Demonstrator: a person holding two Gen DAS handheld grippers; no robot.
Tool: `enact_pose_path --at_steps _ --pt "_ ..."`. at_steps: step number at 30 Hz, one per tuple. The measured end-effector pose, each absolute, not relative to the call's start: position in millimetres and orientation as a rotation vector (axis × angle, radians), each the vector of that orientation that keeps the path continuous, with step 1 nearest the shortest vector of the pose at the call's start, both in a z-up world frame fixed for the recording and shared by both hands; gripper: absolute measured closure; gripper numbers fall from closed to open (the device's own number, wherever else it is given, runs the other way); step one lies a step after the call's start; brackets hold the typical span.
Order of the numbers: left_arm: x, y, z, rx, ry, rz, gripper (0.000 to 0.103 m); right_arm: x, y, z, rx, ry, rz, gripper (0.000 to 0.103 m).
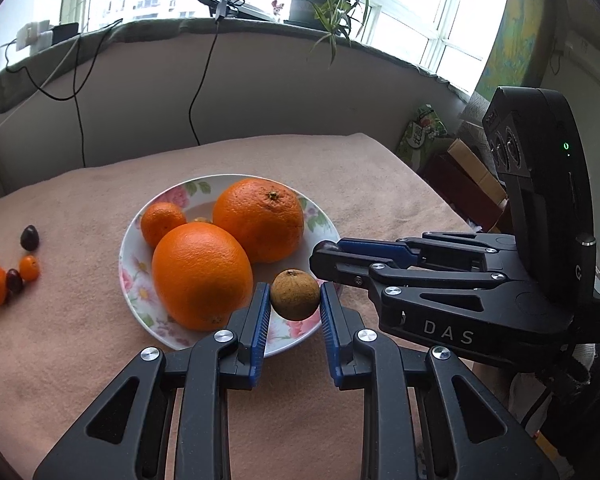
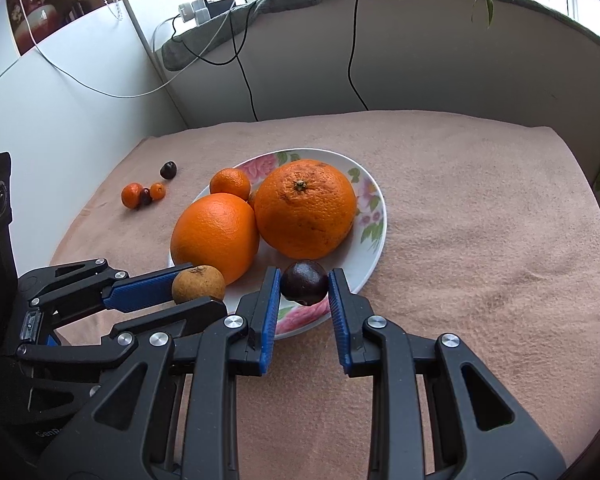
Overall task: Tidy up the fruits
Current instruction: 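Lower both fruits into the plate and open both grippers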
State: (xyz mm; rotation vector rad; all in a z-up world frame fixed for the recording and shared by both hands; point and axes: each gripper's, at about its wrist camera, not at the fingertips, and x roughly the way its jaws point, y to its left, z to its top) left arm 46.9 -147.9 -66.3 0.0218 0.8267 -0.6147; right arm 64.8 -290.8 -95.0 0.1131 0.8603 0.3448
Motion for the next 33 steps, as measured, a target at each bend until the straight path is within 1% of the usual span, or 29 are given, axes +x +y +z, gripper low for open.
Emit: enact_pose_path --at_steps 22,23,26,29,30,31,33 --pt "47.4 -147.2 -67.7 0.032 0.824 -0.581 0.079 65.4 -290.0 -95.1 0.098 0.862 0.328 0.077" --pt "47.5 -146.6 -67.7 0.031 0.823 -0.580 0.079 65.4 -290.2 -95.2 0.099 0.861 0.326 0.075" --pt "47.3 -145.0 -68.1 0.030 0.821 -0.575 0.079 64.8 -290.6 -94.0 0.106 0.848 0.327 0.055" --pt "47.5 -144.3 -68.4 0.031 0.821 -0.571 0.078 64.5 -290.6 -93.0 0.105 0.844 0.326 0.054" --pt "47.1 -144.1 -68.0 0.030 0.819 -0.571 0.073 64.6 -290.6 -92.8 0.106 0.843 0.324 0.054" --pt "46.7 -143.9 -67.5 0.029 0.816 -0.572 0.071 64.6 -290.7 -92.4 0.104 0.843 0.321 0.053" --pt "45.7 -144.2 -66.2 0.028 0.810 -0.572 0.065 64.5 -291.5 -91.3 0.104 0.838 0.311 0.045"
